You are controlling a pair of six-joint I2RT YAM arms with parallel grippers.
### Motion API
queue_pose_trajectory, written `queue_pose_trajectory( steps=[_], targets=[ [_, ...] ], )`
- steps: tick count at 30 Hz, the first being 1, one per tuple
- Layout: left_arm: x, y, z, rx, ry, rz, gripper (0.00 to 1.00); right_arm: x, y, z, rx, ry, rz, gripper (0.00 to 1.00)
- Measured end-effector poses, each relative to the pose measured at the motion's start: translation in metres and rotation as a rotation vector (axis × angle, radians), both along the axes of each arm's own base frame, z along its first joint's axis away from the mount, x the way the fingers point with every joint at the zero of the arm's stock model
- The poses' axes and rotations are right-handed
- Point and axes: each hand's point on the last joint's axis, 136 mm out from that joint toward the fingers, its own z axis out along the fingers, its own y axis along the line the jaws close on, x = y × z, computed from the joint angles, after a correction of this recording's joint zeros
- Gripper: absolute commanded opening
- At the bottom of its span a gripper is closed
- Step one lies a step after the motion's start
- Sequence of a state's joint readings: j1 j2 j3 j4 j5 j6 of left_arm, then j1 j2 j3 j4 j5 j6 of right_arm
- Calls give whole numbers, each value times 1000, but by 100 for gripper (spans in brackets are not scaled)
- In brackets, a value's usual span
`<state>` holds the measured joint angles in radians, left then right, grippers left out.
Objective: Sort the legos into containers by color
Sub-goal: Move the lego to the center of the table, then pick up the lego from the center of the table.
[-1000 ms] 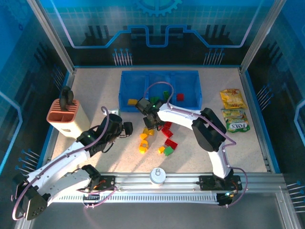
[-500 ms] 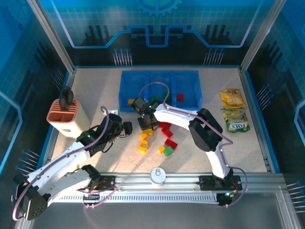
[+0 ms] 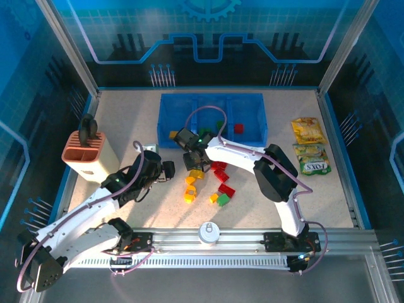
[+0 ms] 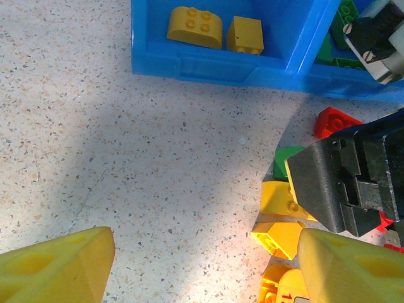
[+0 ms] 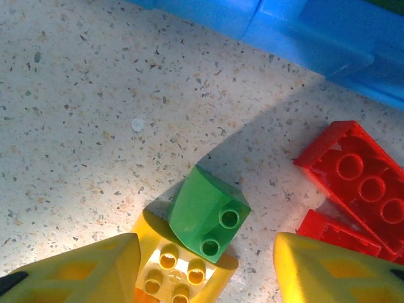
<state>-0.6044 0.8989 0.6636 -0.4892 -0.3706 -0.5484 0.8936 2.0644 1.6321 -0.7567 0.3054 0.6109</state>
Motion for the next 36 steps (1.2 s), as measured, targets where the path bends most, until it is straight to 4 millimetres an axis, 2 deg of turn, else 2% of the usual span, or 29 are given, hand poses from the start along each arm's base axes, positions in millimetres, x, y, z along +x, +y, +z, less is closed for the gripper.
queue_pose_trajectory(
  steps=[4, 12, 17, 22, 25, 30, 34, 36],
  targets=[
    [0, 0, -1, 3, 3, 0, 77, 2, 0, -7, 0, 17, -20, 58],
    [0, 0, -1, 3, 3, 1, 77, 4, -3, -34, -8, 82, -43, 54],
    [0, 2, -3, 5, 7, 5, 77, 4, 0, -33, 10, 85, -42, 33],
    [-2, 4, -9, 14, 20, 8, 77, 6, 4, -26, 29, 75, -42, 29],
    [-2, 5, -10, 15, 22, 10, 77, 6, 2, -13, 39, 62, -33, 30],
    [-1, 5, -10, 15, 22, 13, 77, 19, -9, 39, 97, -22, -40, 31],
    [-1, 5, -10, 15, 22, 13, 76, 44, -37, 87, 153, -114, -93, 32],
    [-2, 5, -10, 15, 22, 13, 76, 60, -53, 102, 168, -145, -131, 32]
  ],
)
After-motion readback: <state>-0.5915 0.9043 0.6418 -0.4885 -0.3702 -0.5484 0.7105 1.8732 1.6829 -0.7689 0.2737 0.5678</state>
